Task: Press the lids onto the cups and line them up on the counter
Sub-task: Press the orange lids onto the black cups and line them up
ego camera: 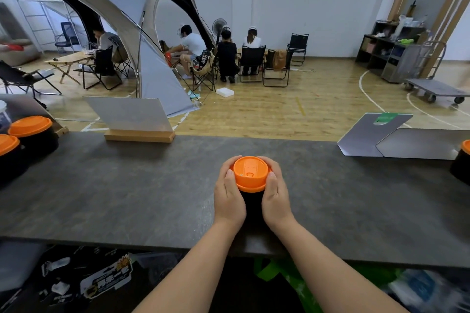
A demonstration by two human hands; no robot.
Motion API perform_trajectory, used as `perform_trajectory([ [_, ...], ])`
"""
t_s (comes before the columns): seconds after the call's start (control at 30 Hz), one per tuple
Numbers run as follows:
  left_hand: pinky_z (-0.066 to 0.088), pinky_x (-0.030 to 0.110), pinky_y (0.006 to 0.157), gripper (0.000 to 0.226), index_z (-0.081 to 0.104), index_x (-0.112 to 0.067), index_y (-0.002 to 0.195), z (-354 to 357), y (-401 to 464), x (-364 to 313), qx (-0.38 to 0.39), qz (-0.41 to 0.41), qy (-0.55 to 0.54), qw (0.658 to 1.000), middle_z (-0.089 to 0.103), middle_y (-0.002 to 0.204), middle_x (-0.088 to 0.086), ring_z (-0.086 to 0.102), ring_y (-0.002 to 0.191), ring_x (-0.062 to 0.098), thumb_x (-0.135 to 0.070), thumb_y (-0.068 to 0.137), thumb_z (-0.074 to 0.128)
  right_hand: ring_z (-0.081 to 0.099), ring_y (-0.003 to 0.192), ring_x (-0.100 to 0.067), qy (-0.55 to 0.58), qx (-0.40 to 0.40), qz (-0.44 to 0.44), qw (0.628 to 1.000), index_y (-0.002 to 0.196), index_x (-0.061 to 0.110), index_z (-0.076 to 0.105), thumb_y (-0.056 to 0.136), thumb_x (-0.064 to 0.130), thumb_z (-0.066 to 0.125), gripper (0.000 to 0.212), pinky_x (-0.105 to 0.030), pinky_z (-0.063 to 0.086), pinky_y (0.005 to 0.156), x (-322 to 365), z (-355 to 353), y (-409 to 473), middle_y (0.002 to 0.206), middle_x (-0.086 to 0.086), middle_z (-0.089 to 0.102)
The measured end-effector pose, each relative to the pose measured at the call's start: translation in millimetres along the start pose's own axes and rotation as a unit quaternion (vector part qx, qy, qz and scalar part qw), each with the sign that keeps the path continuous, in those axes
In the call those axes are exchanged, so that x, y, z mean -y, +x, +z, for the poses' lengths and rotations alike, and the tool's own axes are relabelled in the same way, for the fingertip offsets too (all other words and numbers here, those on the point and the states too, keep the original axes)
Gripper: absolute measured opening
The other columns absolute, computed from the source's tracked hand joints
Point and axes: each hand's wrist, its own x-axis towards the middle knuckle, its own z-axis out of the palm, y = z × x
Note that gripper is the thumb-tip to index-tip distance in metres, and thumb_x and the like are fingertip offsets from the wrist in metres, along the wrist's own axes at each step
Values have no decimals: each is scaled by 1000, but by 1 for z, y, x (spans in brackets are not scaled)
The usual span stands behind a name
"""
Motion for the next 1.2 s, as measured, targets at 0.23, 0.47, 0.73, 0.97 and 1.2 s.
perform_trajectory([
  [0.23, 42, 10, 72, 28, 46, -27, 110, -2, -9, -7, -56, 36, 16, 998, 55, 104, -8, 54, 90, -5, -28, 85, 33, 54, 88, -4, 12, 10, 20, 1000, 105, 33, 37, 90, 43, 32, 19, -18, 44, 77, 7, -3, -5, 100, 3, 52],
  [0.47, 48, 15, 89, 41, 64, -25, 117, -2, -6, -4, -54, 31, 27, 998, 65, 114, -13, 59, 107, -2, -30, 93, 31, 55, 102, -7, 7, 13, 11, 1000, 117, 39, 36, 86, 47, 33, 32, -18, 45, 84, 7, -3, -8, 113, 6, 52],
  [0.73, 39, 0, 74, 42, 53, -27, 124, 0, -9, -10, -26, 16, 69, 997, 60, 105, -20, 54, 96, -18, -39, 93, 27, 59, 101, 2, -33, -4, 19, 999, 116, 46, 46, 96, 38, 27, 29, -15, 45, 84, 4, -3, -6, 110, 18, 61],
  [0.97, 42, 4, 86, 46, 55, -29, 129, 2, -4, -1, -30, 27, 75, 996, 60, 119, -15, 53, 111, -11, -35, 95, 24, 60, 97, 0, -65, 7, 17, 998, 121, 41, 37, 85, 58, 18, 44, -9, 45, 75, 4, 1, -6, 110, 13, 59],
  [1.2, 40, 2, 74, 26, 46, -30, 122, 0, -5, -3, -53, 26, 87, 994, 59, 106, -17, 55, 95, -14, -33, 103, 29, 58, 93, 5, -67, -9, 8, 998, 120, 40, 41, 87, 57, 21, 42, -5, 41, 73, 7, -1, -7, 105, 15, 61],
])
